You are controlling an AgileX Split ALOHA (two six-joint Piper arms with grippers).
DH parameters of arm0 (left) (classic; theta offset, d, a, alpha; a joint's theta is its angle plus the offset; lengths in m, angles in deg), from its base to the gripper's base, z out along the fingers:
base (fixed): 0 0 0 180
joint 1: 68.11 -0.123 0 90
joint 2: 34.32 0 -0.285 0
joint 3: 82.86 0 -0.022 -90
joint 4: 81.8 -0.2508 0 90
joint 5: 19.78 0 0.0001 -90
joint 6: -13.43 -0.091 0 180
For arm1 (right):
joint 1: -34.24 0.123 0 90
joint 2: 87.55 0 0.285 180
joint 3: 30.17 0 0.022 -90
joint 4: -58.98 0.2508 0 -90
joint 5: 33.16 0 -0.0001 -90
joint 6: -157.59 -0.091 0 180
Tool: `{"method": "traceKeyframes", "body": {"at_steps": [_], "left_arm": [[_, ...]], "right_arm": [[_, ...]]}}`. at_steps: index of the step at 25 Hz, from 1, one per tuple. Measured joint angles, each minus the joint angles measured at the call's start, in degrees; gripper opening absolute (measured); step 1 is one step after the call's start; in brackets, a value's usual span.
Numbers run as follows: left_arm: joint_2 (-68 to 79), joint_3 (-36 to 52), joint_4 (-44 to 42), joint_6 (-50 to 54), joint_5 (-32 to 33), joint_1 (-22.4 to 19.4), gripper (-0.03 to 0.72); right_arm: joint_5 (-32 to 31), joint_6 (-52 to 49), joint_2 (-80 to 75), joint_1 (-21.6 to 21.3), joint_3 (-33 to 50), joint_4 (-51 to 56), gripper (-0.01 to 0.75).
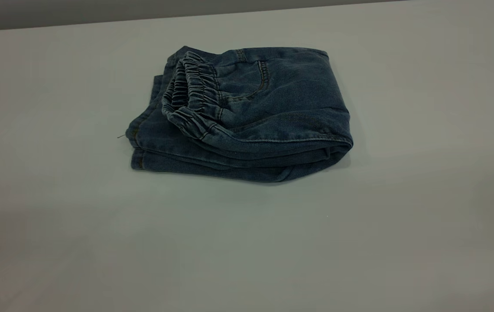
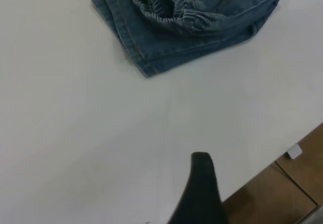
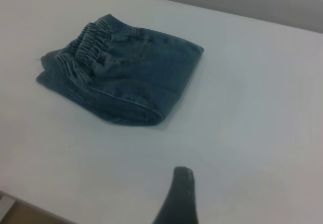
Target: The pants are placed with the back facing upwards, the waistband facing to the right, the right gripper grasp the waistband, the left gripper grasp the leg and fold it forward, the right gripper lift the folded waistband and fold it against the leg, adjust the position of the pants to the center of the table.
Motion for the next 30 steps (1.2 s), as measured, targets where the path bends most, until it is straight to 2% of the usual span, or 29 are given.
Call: {"method": "traceKeyframes", "body": {"at_steps": [6,9,13,19,23,26,30], "left_arm": [[0.0,0.0,0.0,0.0,0.0,-0.1,0.529],[-0.3,0.0,0.0,0.0,0.0,-2.1,0.529],[-2.9,0.0,0.0,0.0,0.0,-9.1,0.529],[-9.1,0.0,0.0,0.1,0.0,-22.6,0.529],[-11.2,0.0,0.0,0.1,0.0,-28.3,0.529],[-11.2,0.0,0.0,0.1,0.0,-28.6,0.529],[-11.1,0.0,0.0,0.1,0.0,-26.4,0.529]], "right_arm": [[0.0,0.0,0.0,0.0,0.0,0.0,0.587],[0.0,0.0,0.0,0.0,0.0,0.3,0.587],[0.0,0.1,0.0,-0.1,0.0,0.3,0.587],[0.1,0.1,0.0,-3.1,0.0,0.3,0.587],[0.1,0.1,0.0,-3.1,0.0,0.3,0.587],[0.1,0.1,0.0,-3.1,0.0,0.3,0.587],[0.1,0.1,0.0,-3.1,0.0,0.3,0.587]]}}
